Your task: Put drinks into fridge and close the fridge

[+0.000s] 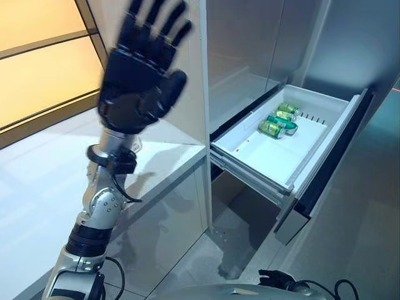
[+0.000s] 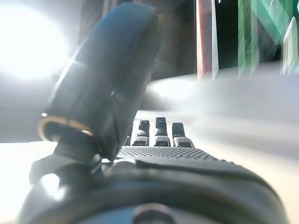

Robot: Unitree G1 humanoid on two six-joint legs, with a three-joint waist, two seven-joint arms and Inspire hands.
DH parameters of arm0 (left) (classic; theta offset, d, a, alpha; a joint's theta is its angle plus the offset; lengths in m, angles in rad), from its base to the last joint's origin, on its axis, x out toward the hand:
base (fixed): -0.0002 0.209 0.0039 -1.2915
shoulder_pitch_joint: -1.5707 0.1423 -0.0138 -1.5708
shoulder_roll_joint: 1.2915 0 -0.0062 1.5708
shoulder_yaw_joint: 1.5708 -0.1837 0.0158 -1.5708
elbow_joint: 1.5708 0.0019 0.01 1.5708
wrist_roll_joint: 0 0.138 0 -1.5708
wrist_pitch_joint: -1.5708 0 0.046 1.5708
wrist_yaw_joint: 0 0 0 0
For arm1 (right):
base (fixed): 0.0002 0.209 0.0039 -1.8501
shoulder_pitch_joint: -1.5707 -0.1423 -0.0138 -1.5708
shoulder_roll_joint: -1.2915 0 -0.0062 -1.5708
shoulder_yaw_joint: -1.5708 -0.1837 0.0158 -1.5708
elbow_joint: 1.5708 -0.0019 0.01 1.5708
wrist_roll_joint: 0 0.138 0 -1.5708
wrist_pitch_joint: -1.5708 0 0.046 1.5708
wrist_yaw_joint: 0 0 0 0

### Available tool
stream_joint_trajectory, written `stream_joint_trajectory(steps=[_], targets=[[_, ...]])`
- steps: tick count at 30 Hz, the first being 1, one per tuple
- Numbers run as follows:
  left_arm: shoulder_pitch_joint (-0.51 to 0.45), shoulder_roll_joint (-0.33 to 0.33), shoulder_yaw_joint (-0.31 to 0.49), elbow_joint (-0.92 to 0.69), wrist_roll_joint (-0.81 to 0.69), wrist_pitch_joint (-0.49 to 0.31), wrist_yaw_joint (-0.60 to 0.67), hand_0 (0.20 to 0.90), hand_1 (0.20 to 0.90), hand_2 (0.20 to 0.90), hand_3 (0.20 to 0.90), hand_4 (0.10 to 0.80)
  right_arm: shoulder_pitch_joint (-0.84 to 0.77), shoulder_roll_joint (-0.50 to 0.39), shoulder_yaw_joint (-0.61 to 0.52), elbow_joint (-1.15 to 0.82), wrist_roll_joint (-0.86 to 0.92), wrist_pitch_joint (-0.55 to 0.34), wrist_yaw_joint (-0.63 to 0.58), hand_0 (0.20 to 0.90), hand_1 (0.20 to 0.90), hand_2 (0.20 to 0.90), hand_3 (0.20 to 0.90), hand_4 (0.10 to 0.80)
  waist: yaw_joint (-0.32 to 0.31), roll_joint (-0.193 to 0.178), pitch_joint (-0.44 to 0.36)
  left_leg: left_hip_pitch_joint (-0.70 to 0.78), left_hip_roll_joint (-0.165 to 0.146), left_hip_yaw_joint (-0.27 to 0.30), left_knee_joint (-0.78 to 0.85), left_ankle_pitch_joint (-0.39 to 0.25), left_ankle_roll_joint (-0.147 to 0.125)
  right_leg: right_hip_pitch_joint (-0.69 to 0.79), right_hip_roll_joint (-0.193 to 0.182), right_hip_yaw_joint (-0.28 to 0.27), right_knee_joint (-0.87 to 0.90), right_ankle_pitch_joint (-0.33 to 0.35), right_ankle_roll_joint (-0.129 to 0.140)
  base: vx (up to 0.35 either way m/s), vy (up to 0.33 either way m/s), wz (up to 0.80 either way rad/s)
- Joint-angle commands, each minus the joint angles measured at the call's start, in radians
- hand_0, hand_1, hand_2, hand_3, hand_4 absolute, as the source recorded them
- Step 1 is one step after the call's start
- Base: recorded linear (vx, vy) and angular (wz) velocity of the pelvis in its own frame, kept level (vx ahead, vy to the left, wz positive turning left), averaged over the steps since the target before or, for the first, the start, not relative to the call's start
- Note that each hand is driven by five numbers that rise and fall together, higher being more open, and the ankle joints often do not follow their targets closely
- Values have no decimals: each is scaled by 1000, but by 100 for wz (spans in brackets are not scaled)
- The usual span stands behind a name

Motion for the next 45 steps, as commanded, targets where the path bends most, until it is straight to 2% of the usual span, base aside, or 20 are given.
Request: stream_joint_trajectory(steps=[1, 5, 7, 12, 20, 32, 45], targets=[[-142, 2, 92, 11, 123, -95, 223, 900, 900, 900, 900, 800, 13, 51, 86, 79, 7, 5, 2, 900, 900, 900, 900, 800, 17, -23, -30, 0, -6, 6, 5, -106, 3, -13, -3, -31, 33, -43, 29, 0, 0, 0], [-162, 29, 99, 46, 370, -72, 500, 900, 900, 900, 900, 800, 6, 52, 95, 71, -1, 24, 6, 900, 900, 900, 900, 800, 17, -24, -34, -3, -6, 6, 5, -105, 3, -17, -2, -31, 38, -46, 27, 0, 0, 0], [-178, 61, 106, 82, 508, -36, 615, 900, 900, 900, 900, 800, 3, 52, 102, 66, -1, 33, 5, 900, 900, 900, 900, 800, 17, -25, -36, -3, -6, 7, 5, -104, 3, -18, -3, -31, 41, -48, 26, 0, 0, 0], [-204, 159, 106, 208, 607, 35, 699, 900, 900, 900, 900, 800, 1, 40, 101, 62, -17, 41, 18, 900, 900, 900, 900, 800, 13, -21, -40, -2, -5, 16, 5, -105, 2, -18, -2, -27, 44, -51, 27, 0, 0, 0], [-186, 226, 84, 366, 595, 86, 663, 900, 900, 900, 900, 800, 5, 18, 84, 66, -43, 37, 35, 900, 900, 900, 900, 800, 9, -15, -34, 7, -4, 28, 5, -106, 2, -16, -3, -21, 52, -55, 32, 10, 16, 0], [-132, 197, 77, 471, 547, 124, 589, 900, 900, 900, 900, 800, 13, -1, 61, 56, -75, 35, 53, 900, 900, 900, 900, 800, 5, -14, -24, 15, -5, 35, 5, -107, 2, -12, -5, -18, 60, -58, 38, 0, 0, 0], [-123, 191, 54, 536, 571, 139, 541, 900, 900, 900, 900, 800, 20, -8, 60, 19, -82, 58, 54, 900, 900, 900, 900, 800, -6, -14, -14, 18, -4, 47, 5, -106, 4, -13, -4, -10, 64, -58, 41, 0, 0, 0]])
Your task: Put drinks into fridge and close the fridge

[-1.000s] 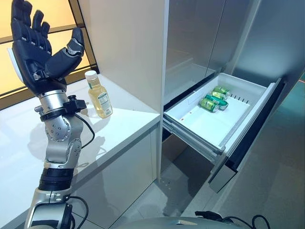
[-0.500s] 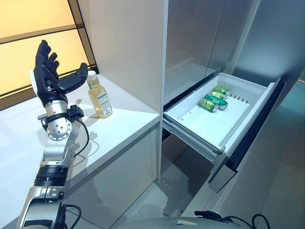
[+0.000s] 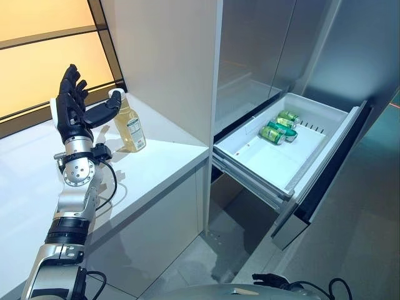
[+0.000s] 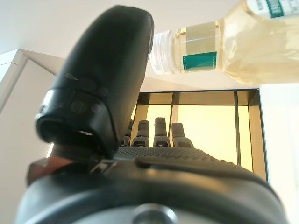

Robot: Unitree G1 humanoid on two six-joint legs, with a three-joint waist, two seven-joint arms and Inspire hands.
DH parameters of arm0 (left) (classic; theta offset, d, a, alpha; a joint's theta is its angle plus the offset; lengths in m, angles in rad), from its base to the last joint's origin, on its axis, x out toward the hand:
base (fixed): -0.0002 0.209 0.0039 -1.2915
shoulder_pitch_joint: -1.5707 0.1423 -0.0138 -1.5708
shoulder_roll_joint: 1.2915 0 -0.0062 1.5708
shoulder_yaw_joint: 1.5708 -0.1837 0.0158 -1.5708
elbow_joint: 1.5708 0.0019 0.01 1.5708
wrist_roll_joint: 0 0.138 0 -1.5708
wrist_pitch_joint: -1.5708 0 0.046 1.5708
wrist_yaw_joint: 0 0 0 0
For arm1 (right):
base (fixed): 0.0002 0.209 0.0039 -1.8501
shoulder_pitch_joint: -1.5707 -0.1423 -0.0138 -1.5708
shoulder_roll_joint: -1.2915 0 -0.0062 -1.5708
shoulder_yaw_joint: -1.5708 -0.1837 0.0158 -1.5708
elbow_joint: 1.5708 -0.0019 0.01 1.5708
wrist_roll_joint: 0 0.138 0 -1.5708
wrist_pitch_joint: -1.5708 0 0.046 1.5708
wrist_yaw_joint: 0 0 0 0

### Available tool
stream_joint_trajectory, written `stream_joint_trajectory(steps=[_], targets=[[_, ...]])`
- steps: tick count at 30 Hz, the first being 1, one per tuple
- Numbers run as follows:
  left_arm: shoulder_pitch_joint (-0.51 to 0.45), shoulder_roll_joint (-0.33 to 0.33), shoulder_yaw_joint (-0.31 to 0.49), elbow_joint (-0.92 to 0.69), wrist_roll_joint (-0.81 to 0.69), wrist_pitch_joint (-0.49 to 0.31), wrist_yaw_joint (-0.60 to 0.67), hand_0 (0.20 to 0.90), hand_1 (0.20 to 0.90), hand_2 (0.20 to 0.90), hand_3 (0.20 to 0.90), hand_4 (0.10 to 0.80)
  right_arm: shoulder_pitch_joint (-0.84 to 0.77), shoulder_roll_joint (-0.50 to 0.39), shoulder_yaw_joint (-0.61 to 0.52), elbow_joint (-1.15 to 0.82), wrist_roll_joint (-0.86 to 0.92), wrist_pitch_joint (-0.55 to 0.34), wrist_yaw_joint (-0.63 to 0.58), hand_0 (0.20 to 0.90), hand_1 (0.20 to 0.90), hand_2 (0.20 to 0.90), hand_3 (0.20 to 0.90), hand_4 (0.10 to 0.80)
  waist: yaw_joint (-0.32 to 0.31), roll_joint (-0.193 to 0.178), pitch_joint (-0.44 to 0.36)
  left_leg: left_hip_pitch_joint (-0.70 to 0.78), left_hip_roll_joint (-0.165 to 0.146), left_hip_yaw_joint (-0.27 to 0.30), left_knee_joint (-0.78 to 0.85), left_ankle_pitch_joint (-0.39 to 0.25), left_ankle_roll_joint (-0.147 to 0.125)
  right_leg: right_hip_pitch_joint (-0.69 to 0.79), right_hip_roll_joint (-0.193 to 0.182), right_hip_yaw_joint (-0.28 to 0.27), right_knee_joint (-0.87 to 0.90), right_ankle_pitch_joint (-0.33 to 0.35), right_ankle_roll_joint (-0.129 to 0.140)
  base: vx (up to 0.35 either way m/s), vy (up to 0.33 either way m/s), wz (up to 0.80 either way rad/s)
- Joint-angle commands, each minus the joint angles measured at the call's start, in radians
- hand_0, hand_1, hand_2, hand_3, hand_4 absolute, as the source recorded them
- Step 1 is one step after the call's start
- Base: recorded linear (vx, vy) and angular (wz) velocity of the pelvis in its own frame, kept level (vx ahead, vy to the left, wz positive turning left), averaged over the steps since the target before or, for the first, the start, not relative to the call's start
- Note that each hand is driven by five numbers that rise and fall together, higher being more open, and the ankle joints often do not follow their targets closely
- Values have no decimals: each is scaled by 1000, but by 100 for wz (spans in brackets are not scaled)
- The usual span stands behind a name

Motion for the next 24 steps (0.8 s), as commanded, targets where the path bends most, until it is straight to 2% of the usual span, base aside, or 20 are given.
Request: stream_joint_trajectory(steps=[1, 14, 24], targets=[[-117, 68, 0, 20, 30, -44, -23, 900, 900, 900, 900, 800, 18, -20, 42, 44, -42, 27, 25, 900, 900, 900, 900, 800, -25, 17, -11, 16, -4, 35, 7, -106, 4, -13, -3, -17, 64, -58, 41, 0, 0, 0], [-129, 74, -18, 72, 32, -59, -63, 900, 900, 900, 900, 800, 31, -26, 22, 52, -44, 16, 28, 900, 900, 900, 900, 800, -45, 21, -5, 31, -11, 51, 7, -114, 13, -15, -3, 7, 70, -55, 48, 27, 6, -4], [-145, 86, -25, 115, 54, -66, -50, 900, 900, 900, 900, 800, 37, -26, 15, 50, -42, 14, 21, 900, 900, 900, 900, 800, -61, 23, -3, 38, -21, 63, 16, -126, 26, -23, -5, 32, 83, -55, 53, 37, 13, -7]])
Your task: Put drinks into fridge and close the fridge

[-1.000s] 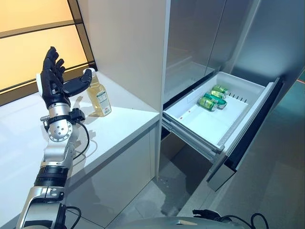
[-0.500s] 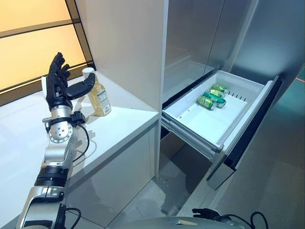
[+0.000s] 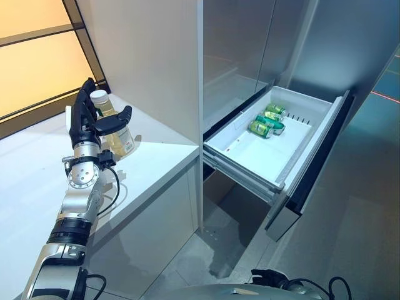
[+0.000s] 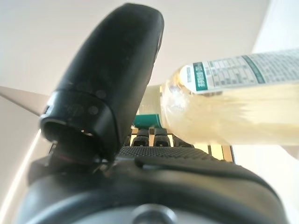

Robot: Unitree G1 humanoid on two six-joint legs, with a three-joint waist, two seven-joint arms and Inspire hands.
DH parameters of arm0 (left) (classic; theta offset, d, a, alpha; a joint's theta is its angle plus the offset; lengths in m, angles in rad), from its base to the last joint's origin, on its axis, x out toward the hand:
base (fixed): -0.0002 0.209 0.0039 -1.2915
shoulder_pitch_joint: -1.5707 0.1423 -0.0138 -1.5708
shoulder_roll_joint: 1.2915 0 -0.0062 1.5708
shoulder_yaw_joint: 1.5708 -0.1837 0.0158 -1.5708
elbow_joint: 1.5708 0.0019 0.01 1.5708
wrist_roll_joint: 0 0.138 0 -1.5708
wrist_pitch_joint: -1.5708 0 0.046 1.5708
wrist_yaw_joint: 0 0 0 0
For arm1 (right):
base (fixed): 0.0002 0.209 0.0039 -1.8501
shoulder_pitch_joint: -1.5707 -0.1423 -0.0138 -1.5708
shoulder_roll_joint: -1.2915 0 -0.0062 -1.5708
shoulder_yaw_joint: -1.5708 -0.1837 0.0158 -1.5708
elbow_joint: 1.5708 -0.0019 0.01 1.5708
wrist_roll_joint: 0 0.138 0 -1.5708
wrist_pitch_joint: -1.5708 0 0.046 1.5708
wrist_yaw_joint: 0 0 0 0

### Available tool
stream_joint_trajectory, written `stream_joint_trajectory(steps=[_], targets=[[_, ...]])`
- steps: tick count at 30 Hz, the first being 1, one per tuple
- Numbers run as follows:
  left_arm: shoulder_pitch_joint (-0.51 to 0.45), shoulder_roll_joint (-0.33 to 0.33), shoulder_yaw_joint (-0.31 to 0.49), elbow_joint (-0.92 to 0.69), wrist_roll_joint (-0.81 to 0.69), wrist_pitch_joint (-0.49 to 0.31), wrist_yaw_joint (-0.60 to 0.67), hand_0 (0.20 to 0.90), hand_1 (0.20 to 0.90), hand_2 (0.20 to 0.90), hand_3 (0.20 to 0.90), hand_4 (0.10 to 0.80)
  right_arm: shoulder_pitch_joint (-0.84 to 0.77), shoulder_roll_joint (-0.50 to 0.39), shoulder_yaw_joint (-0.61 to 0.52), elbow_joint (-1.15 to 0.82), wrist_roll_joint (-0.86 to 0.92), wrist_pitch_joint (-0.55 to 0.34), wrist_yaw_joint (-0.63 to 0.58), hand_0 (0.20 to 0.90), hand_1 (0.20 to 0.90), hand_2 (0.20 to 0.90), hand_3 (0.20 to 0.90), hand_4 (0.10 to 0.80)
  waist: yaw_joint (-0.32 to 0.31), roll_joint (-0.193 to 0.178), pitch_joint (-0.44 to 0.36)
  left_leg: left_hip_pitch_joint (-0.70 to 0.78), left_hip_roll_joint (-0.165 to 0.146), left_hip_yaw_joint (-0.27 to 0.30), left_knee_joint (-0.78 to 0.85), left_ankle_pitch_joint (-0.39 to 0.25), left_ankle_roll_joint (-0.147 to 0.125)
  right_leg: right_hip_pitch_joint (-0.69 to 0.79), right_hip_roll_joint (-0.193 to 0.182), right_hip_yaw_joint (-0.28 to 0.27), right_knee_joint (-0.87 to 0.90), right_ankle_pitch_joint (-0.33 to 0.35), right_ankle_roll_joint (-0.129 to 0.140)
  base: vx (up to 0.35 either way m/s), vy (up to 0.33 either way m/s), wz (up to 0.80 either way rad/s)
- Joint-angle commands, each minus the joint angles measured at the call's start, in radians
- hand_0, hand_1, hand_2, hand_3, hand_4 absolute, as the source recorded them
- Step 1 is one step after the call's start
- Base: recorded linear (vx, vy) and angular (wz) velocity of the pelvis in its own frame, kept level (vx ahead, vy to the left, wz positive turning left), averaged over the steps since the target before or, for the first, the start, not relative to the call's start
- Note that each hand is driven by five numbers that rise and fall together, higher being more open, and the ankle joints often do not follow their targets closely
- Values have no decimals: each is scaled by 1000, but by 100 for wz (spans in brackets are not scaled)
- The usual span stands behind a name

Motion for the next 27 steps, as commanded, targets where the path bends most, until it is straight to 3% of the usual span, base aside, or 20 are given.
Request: stream_joint_trajectory(steps=[1, 14, 22, 23, 24, 25, 26, 27], targets=[[-146, 86, 13, 40, 54, -86, 11, 900, 900, 900, 900, 800, 41, -32, 53, 62, -41, 16, 16, 900, 900, 900, 900, 800, -15, 20, -27, 20, -23, 20, 17, -120, 25, -24, -8, -10, 79, -57, 51, 23, 7, -9], [-154, 118, 11, 118, 130, -84, 58, 900, 900, 900, 900, 800, 62, -35, 47, 31, -36, 27, 17, 900, 900, 900, 900, 800, -36, 18, -23, 18, -32, 30, 28, -130, 36, -41, -8, 16, 100, -57, 57, 27, 12, -7], [-151, 114, 18, 114, 98, -101, 45, 900, 900, 900, 900, 800, 67, -33, 53, 8, -34, 38, 14, 900, 900, 900, 900, 800, -36, 14, -17, 16, -36, 24, 28, -130, 40, -47, -9, 19, 109, -57, 58, 0, 0, 0], [-152, 111, 19, 109, 85, -102, 38, 851, 851, 851, 842, 742, 68, -32, 52, 7, -36, 38, 15, 900, 900, 900, 900, 800, -36, 14, -16, 16, -36, 24, 29, -131, 40, -48, -10, 18, 111, -58, 58, 0, 0, 0], [-152, 108, 19, 106, 82, -100, 36, 851, 851, 851, 842, 742, 68, -32, 52, 8, -37, 37, 16, 900, 900, 900, 900, 800, -36, 13, -16, 16, -36, 23, 29, -131, 40, -49, -10, 18, 111, -58, 58, 0, 0, 0], [-154, 102, 18, 99, 79, -97, 28, 705, 705, 705, 672, 572, 66, -32, 52, 8, -39, 38, 17, 900, 900, 900, 900, 800, -36, 13, -15, 16, -36, 22, 27, -131, 40, -49, -9, 18, 112, -58, 58, 0, 0, 0], [-155, 98, 17, 94, 85, -94, 28, 495, 495, 495, 428, 328, 66, -32, 53, 8, -38, 38, 16, 900, 900, 900, 900, 800, -35, 13, -15, 16, -36, 22, 28, -131, 40, -50, -9, 18, 113, -58, 58, 0, 0, 0], [-154, 98, 14, 85, 85, -91, 24, 389, 389, 389, 304, 204, 65, -31, 53, 7, -38, 39, 16, 900, 900, 900, 900, 800, -34, 13, -14, 16, -37, 20, 29, -131, 41, -50, -9, 18, 114, -59, 58, 0, 0, 0]])
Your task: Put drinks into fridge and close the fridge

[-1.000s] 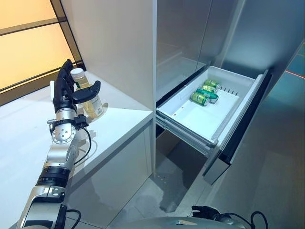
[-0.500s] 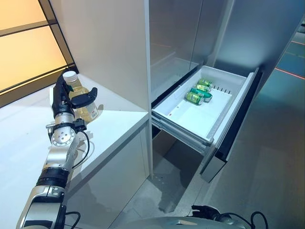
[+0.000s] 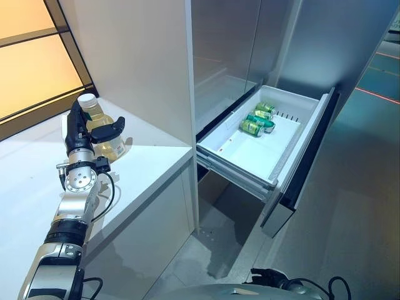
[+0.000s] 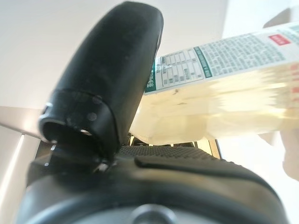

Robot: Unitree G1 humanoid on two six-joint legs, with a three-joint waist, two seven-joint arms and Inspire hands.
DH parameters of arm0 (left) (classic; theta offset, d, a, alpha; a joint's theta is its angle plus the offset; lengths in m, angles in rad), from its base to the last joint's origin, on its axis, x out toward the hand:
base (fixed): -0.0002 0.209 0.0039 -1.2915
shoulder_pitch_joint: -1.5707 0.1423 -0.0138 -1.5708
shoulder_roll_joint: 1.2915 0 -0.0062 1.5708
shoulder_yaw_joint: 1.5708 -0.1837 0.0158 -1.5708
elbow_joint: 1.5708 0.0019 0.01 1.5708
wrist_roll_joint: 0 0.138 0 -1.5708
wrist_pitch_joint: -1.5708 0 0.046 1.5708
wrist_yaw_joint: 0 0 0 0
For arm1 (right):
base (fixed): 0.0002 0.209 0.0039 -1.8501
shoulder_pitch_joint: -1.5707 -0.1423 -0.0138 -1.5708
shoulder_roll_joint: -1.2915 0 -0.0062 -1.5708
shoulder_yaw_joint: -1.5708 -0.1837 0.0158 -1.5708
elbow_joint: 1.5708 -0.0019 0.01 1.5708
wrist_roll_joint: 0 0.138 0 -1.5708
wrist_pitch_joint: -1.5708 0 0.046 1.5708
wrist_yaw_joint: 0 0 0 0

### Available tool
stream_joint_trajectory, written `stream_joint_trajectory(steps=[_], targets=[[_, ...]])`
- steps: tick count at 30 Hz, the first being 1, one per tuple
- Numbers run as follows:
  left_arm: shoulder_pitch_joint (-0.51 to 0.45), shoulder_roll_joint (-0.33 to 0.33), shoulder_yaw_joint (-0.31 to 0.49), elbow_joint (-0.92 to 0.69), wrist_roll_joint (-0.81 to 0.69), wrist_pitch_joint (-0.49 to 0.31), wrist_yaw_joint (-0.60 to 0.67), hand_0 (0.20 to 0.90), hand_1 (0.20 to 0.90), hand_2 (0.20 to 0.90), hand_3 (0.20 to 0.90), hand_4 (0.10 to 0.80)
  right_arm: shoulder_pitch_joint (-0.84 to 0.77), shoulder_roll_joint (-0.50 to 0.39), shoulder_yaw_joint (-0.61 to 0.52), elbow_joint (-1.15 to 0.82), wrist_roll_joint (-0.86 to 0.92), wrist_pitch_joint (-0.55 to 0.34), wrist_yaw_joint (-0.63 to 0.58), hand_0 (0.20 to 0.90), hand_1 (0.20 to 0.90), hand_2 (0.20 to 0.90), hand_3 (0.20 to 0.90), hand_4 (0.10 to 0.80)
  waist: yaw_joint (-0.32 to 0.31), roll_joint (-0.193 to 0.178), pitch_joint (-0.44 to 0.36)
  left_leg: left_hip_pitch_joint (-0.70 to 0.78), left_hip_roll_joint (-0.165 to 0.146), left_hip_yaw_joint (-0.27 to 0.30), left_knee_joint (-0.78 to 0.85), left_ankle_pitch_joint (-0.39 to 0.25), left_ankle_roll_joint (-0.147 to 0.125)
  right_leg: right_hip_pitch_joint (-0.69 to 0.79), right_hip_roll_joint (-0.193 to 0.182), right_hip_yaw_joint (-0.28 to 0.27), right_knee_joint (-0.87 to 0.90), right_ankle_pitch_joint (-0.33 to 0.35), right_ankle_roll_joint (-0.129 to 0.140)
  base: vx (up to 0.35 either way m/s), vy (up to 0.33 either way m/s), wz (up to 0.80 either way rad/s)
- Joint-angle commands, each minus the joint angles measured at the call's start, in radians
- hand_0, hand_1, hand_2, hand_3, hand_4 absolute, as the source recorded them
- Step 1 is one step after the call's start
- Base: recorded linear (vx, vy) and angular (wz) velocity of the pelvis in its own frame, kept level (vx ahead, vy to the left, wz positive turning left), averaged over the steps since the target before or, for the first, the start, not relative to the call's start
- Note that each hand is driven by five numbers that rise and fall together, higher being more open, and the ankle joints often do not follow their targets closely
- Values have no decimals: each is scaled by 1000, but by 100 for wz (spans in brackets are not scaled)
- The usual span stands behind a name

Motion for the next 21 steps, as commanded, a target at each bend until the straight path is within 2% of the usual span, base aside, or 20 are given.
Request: stream_joint_trajectory(steps=[1, 16, 19, 21], targets=[[-153, 73, 13, -37, 12, -91, -4, 300, 300, 300, 200, 100, 56, -31, 55, 37, -38, 26, 17, 900, 900, 900, 900, 800, -18, 15, -13, 6, -37, -11, 29, -118, 36, -43, -9, -20, 115, -63, 53, 0, 0, 0], [-143, 70, -19, -63, 11, -77, -73, 300, 300, 300, 200, 100, 57, -29, 56, 32, -36, 23, 19, 900, 900, 900, 900, 800, -17, 17, -13, 5, -39, -18, 29, -121, 38, -47, -5, -13, 114, -63, 54, 0, 0, 0], [-142, 59, -16, -86, -75, -96, -97, 300, 300, 300, 200, 100, 59, -28, 59, 20, -16, 17, 8, 900, 900, 900, 900, 800, -17, 16, -13, 5, -38, -18, 27, -118, 35, -45, -4, -13, 111, -61, 54, 0, 0, 0], [-143, 29, -5, -133, -256, -118, -164, 300, 300, 300, 200, 100, 52, -32, 59, 3, -21, -5, 5, 900, 900, 900, 900, 800, -17, 14, -13, 6, -37, -19, 26, -117, 33, -43, -3, -13, 106, -59, 52, -39, -27, 0]])
